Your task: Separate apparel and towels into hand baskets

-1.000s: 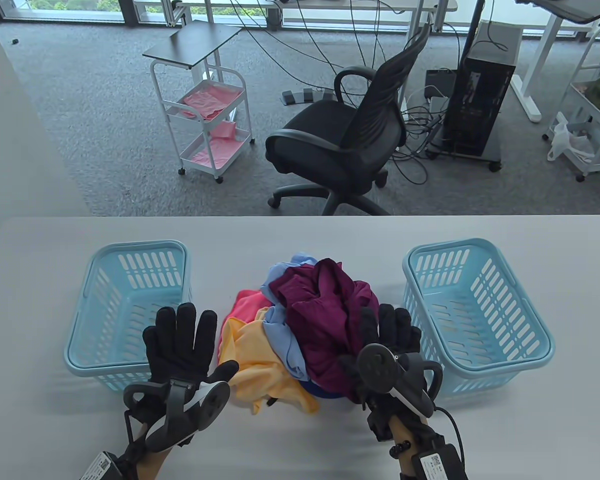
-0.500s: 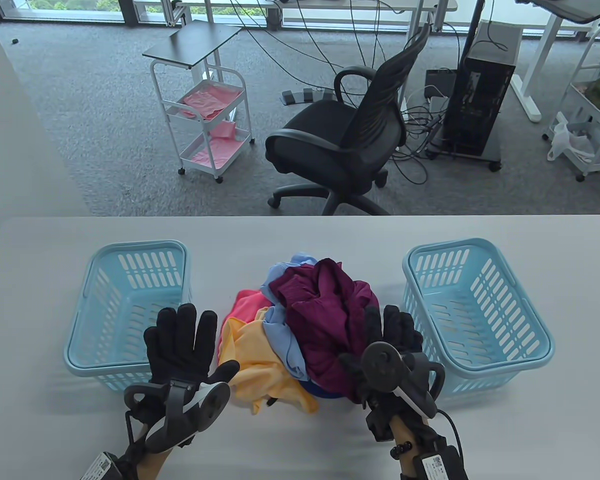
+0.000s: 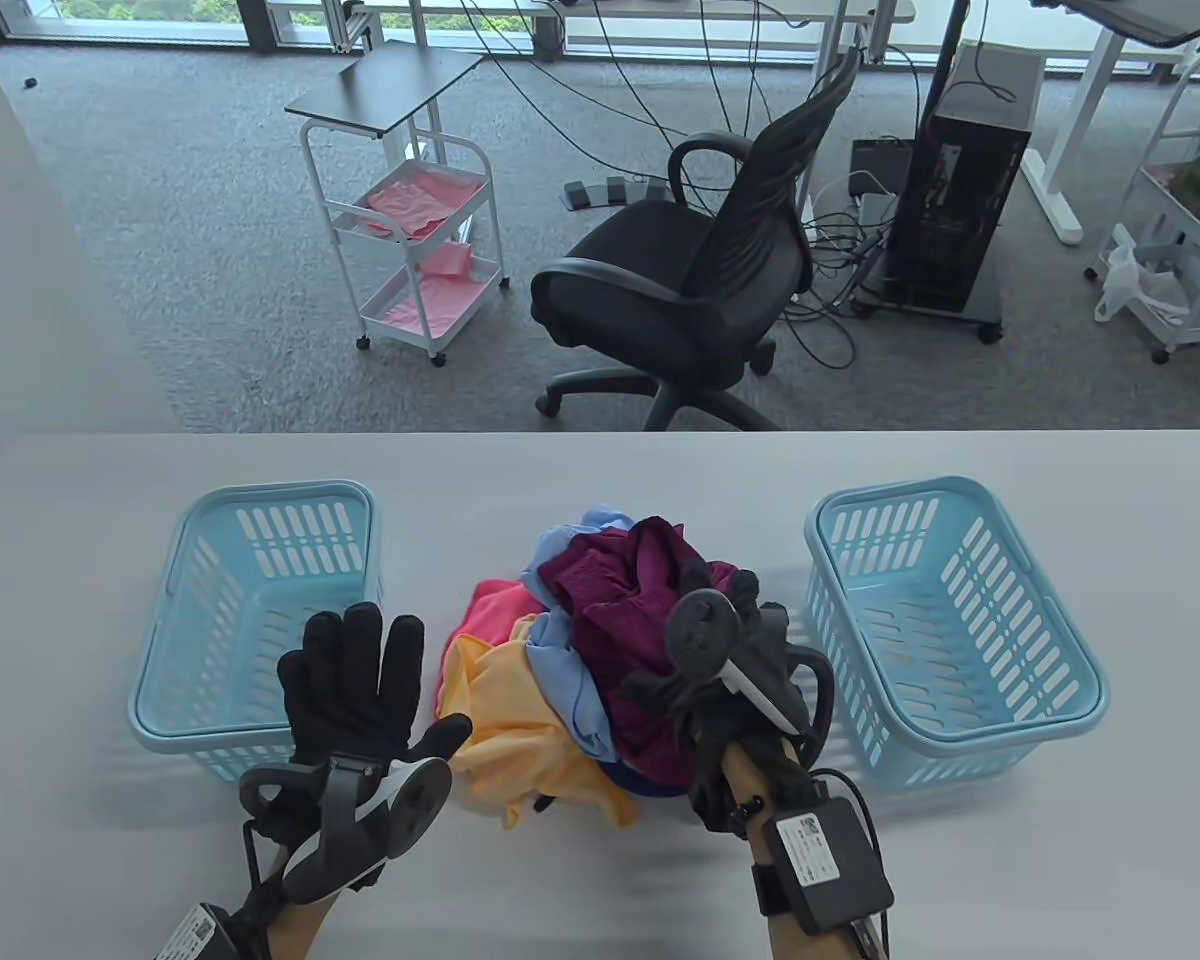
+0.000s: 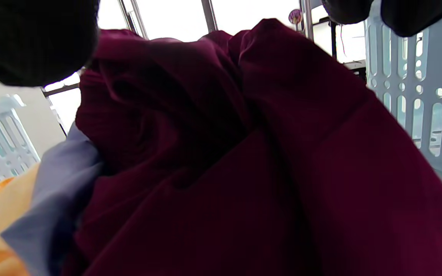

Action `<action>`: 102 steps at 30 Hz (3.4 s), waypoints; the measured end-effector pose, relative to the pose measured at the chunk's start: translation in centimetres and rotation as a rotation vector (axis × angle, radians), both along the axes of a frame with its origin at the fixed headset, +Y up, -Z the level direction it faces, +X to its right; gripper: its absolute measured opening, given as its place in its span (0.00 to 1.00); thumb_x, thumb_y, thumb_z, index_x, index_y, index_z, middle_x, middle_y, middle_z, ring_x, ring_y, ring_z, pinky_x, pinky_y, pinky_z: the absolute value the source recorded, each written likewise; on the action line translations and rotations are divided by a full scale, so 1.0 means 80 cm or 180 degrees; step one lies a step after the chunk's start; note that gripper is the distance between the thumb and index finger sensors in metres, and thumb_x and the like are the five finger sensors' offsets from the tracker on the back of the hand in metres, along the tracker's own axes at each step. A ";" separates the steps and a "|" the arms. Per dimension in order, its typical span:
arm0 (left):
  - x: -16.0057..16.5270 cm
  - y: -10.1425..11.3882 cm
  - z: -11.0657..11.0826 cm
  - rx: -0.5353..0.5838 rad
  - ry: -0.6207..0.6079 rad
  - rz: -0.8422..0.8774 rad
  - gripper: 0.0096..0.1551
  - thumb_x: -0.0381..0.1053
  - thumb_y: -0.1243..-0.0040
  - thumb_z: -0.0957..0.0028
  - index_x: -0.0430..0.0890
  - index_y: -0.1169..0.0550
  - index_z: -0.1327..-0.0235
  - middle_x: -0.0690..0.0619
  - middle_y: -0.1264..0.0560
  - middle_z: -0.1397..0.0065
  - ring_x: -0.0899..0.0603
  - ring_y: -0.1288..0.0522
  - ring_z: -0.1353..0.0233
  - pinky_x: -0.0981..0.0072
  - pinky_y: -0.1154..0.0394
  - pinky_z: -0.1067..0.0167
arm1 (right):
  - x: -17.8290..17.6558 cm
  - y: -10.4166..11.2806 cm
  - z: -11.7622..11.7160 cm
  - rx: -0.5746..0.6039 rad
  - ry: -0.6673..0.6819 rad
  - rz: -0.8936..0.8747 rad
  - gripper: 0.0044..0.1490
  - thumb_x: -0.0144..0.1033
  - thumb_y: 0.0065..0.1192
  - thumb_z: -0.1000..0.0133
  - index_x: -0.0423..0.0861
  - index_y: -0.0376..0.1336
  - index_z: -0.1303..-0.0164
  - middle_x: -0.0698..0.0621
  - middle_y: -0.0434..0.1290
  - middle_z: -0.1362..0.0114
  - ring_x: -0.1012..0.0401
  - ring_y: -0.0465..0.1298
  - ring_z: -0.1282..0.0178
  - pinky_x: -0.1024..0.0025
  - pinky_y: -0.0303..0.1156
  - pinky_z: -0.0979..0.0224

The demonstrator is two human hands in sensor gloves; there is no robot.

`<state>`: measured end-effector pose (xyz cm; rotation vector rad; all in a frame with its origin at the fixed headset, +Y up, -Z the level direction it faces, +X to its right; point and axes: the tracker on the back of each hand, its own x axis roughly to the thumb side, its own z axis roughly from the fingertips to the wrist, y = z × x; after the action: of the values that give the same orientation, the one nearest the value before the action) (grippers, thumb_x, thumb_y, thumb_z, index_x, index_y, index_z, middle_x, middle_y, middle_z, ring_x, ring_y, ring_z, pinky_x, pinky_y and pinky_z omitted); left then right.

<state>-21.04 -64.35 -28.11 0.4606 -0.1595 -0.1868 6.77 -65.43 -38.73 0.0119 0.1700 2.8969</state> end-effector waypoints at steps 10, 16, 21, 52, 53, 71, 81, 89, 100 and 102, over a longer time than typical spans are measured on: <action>-0.003 0.002 -0.001 -0.0031 0.0008 0.0046 0.59 0.75 0.52 0.54 0.44 0.53 0.18 0.31 0.50 0.15 0.19 0.44 0.18 0.24 0.41 0.27 | -0.058 -0.048 -0.071 -0.0795 -0.0044 0.0670 0.76 0.59 0.73 0.65 0.52 0.28 0.25 0.28 0.39 0.20 0.25 0.58 0.25 0.23 0.64 0.31; -0.003 0.002 -0.001 -0.0012 -0.0004 0.0049 0.59 0.75 0.52 0.54 0.44 0.53 0.18 0.31 0.50 0.15 0.19 0.44 0.18 0.24 0.41 0.27 | -0.064 -0.070 -0.080 -0.0461 -0.0123 0.0795 0.68 0.57 0.73 0.65 0.49 0.40 0.24 0.33 0.56 0.22 0.33 0.70 0.29 0.33 0.72 0.34; -0.002 0.002 0.000 0.0005 -0.0022 0.0059 0.59 0.74 0.52 0.54 0.44 0.53 0.18 0.31 0.50 0.15 0.19 0.43 0.18 0.24 0.41 0.27 | -0.064 -0.068 -0.075 -0.0020 -0.0188 0.0798 0.56 0.50 0.78 0.67 0.50 0.55 0.30 0.36 0.68 0.29 0.39 0.80 0.38 0.44 0.81 0.41; -0.006 0.002 0.000 0.0001 0.0019 0.0087 0.58 0.74 0.52 0.54 0.44 0.51 0.18 0.31 0.49 0.15 0.19 0.43 0.18 0.24 0.41 0.27 | 0.030 0.110 -0.009 0.1231 -0.0589 -0.0230 0.38 0.31 0.78 0.62 0.54 0.66 0.39 0.37 0.77 0.37 0.43 0.87 0.50 0.52 0.89 0.53; -0.006 0.002 0.000 -0.0001 0.0019 0.0086 0.58 0.74 0.52 0.54 0.44 0.51 0.18 0.31 0.49 0.15 0.19 0.43 0.18 0.24 0.41 0.27 | 0.033 0.119 -0.007 0.1269 -0.0592 -0.0242 0.38 0.31 0.78 0.62 0.54 0.66 0.39 0.38 0.76 0.36 0.43 0.87 0.50 0.52 0.89 0.53; -0.003 0.004 0.002 0.0048 0.0042 0.0015 0.58 0.74 0.52 0.54 0.44 0.51 0.18 0.31 0.50 0.15 0.19 0.43 0.18 0.24 0.41 0.27 | 0.165 0.185 -0.002 0.1755 -0.1240 0.0415 0.38 0.28 0.77 0.62 0.56 0.65 0.40 0.40 0.75 0.35 0.43 0.86 0.46 0.51 0.87 0.49; -0.002 0.005 0.002 0.0035 0.0071 -0.0006 0.58 0.74 0.52 0.54 0.44 0.51 0.18 0.31 0.50 0.15 0.19 0.43 0.18 0.24 0.41 0.27 | 0.216 0.122 -0.032 0.1188 -0.1470 0.0676 0.38 0.29 0.77 0.61 0.55 0.65 0.39 0.39 0.75 0.34 0.42 0.86 0.46 0.51 0.87 0.49; -0.002 0.006 0.002 0.0055 0.0085 -0.0004 0.58 0.74 0.52 0.54 0.44 0.51 0.18 0.31 0.49 0.15 0.19 0.43 0.18 0.24 0.41 0.27 | 0.230 0.083 -0.049 0.0783 -0.1514 0.0820 0.38 0.28 0.77 0.61 0.55 0.65 0.39 0.39 0.75 0.34 0.42 0.86 0.47 0.51 0.87 0.49; -0.003 0.006 0.002 0.0051 0.0108 -0.0009 0.58 0.74 0.52 0.54 0.44 0.51 0.18 0.31 0.49 0.15 0.19 0.43 0.18 0.24 0.41 0.27 | 0.241 0.037 -0.069 0.0233 -0.1511 0.0885 0.41 0.31 0.78 0.60 0.54 0.62 0.36 0.38 0.73 0.32 0.42 0.84 0.43 0.50 0.85 0.45; -0.003 0.006 0.002 0.0053 0.0108 -0.0009 0.58 0.74 0.52 0.54 0.44 0.51 0.18 0.31 0.49 0.15 0.19 0.43 0.18 0.24 0.41 0.27 | 0.243 0.034 -0.072 0.0102 -0.1490 0.0797 0.47 0.36 0.77 0.60 0.53 0.56 0.30 0.36 0.68 0.28 0.39 0.78 0.36 0.45 0.80 0.38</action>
<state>-21.26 -63.87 -27.94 0.4737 -0.1254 -0.1987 26.24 -62.72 -44.47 -0.7217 0.0415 3.0447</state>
